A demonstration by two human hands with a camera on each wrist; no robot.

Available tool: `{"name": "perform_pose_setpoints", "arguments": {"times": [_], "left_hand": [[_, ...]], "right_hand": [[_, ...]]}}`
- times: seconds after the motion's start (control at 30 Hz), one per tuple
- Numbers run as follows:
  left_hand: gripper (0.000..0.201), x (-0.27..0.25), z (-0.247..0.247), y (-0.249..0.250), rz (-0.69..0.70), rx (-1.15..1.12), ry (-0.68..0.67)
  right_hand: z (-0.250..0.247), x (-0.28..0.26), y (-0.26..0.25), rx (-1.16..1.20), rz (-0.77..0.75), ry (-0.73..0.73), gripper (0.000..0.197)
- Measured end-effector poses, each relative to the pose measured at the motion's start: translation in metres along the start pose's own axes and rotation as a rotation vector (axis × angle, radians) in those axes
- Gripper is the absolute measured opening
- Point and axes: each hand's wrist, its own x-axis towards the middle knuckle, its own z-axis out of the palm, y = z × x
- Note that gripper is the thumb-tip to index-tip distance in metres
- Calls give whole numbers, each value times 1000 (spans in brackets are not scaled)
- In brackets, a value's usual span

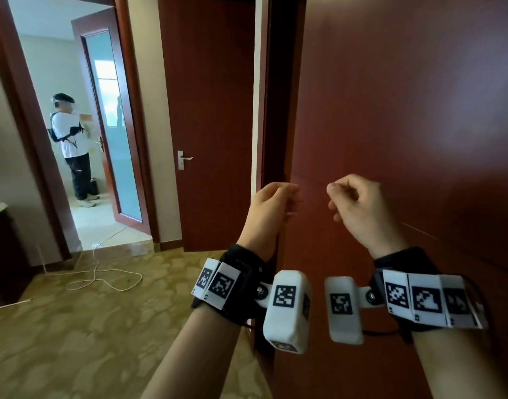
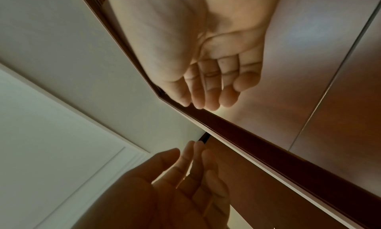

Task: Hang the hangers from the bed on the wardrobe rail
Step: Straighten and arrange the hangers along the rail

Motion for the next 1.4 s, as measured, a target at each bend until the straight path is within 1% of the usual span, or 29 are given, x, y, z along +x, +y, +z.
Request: {"name": "perform_pose_setpoints", "arguments": {"times": [0.13,0.27,0.5,0.57,0.67,0.87,0.97,1.07,1.2,1.33,1.4], "left_hand": [[19,55,-40,-14,-36,2,-39],[20,107,-69,-25,-77,-26,-90],[22,190,-90,-66,-166,-75,-129],[22,215,-90,-79,-189,-83,-139],[24,253,-90,-99,-185,-79,-168],[26,340,-91,-133,-213,-44,-200],[27,384,-85,-148,-215,-34,-226],[26,413,-70,-167,-271,-43,-281],[21,442,-48,-191,-332,-103,-372],[24,468,-29,-206,-362,-141,-494],[24,472,-21,-209,-345,-124,-574]], "right_hand": [[56,33,5,-3,40,36,18],[98,63,12,4,79,99,13],[152,106,40,-25,129,147,12],[164,122,53,-46,138,165,11],[182,144,76,-59,164,189,12],[227,198,118,-60,187,191,10],[241,229,135,-63,204,203,9],[244,249,149,-88,219,235,8],[240,265,160,-167,233,265,9],[239,274,161,-264,254,330,10],[242,276,160,-318,272,381,11]]}}
